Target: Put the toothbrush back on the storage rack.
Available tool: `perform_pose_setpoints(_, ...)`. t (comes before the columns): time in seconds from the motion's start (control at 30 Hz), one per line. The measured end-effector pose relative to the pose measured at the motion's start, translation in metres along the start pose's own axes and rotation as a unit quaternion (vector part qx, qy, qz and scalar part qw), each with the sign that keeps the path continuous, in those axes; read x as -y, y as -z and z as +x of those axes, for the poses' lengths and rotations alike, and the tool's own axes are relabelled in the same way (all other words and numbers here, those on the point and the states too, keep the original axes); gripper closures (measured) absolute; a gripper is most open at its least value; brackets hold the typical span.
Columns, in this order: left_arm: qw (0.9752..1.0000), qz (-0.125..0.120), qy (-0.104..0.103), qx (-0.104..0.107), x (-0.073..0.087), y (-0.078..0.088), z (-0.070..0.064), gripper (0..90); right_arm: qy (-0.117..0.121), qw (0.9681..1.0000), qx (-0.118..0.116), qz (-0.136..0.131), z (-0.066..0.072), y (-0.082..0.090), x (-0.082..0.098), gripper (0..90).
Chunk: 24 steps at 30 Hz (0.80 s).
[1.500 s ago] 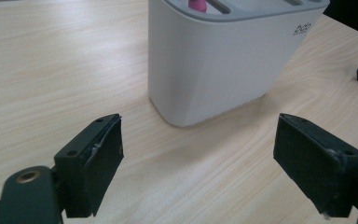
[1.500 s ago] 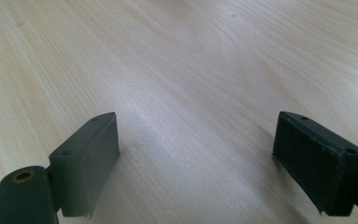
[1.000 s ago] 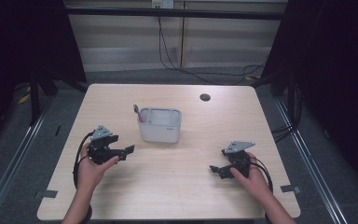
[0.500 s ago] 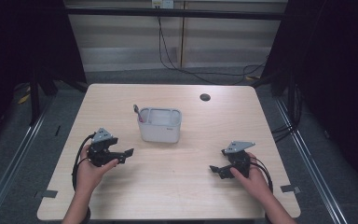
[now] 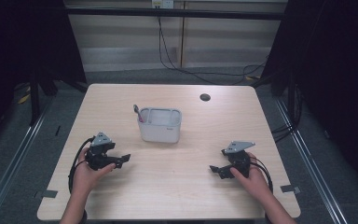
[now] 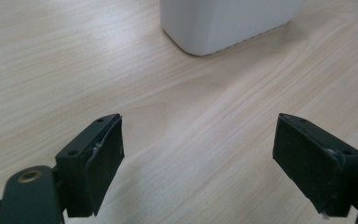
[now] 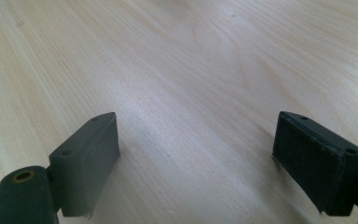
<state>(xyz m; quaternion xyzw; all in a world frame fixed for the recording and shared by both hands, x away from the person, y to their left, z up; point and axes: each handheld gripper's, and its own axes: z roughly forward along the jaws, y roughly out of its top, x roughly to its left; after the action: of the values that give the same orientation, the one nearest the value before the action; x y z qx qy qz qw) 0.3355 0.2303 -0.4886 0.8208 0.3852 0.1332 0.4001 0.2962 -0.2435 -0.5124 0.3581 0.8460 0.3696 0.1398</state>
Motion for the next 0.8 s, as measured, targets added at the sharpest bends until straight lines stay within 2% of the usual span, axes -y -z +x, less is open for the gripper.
perform_pose_setpoints(0.3,0.9999,0.01,0.0,-0.003,0.007,0.0,0.005,16.1,0.0,1.0,0.0,0.0,0.0,0.0,0.0,13.9)
perform_pose_setpoints(0.33,0.9999,0.016,-0.006,-0.002,0.008,0.001,0.007,16.1,0.0,1.0,0.0,0.0,0.0,0.0,0.0,13.9)
perform_pose_setpoints(0.5,0.9998,0.015,-0.008,-0.002,0.009,0.0,0.007,16.1,0.0,1.0,0.0,0.0,0.0,0.0,0.0,13.9)
perform_pose_setpoints(0.8,0.9993,0.031,-0.019,-0.006,0.011,-0.002,0.006,16.1,0.0,1.0,0.0,0.0,0.0,0.0,0.0,13.9)
